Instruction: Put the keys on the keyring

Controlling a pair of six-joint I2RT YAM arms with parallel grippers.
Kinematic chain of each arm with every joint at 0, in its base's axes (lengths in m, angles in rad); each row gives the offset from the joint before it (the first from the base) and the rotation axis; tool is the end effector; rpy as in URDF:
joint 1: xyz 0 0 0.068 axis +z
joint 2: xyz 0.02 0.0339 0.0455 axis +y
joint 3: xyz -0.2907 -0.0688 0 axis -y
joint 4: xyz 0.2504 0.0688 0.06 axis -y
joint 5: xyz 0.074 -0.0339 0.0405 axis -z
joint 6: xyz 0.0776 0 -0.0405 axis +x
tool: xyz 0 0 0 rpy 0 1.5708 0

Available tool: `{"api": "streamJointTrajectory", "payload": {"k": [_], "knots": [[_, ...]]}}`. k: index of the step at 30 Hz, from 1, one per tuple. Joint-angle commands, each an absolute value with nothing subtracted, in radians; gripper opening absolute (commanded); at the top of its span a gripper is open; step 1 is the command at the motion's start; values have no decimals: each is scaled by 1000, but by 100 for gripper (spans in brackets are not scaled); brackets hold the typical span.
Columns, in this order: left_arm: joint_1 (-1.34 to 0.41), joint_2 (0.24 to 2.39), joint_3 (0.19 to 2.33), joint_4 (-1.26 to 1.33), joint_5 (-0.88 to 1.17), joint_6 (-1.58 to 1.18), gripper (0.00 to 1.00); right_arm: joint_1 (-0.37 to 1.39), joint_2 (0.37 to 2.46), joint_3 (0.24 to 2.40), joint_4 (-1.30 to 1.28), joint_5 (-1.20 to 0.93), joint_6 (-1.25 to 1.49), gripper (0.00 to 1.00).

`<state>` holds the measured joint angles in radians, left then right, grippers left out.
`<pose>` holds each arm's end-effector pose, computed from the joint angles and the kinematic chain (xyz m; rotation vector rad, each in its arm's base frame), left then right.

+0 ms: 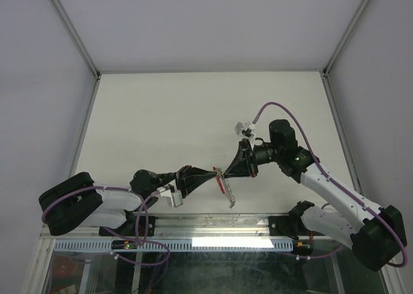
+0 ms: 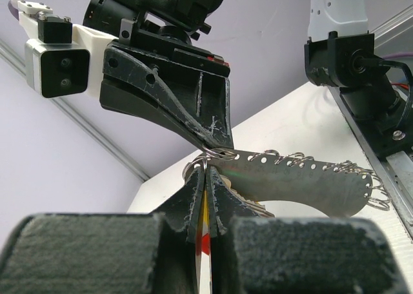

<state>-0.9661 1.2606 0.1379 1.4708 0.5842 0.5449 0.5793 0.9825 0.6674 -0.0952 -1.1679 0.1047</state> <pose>0.0923 -0.2088 0.2380 1.2068 0.5246 -0.7163 0.1376 0.1753 0.2931 -1.2298 1.6310 1.5790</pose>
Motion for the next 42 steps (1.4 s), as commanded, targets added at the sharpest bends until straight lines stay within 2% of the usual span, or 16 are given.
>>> {"api": "streamJointTrajectory", "payload": {"k": [1,42], "knots": [[-953,1239,159,1747,611,514,0,580,968,711,-78,-1178,89,0],[-953,1268,183,1732,675,491,0,598,980,713,-5,-1150,132,0]]}}
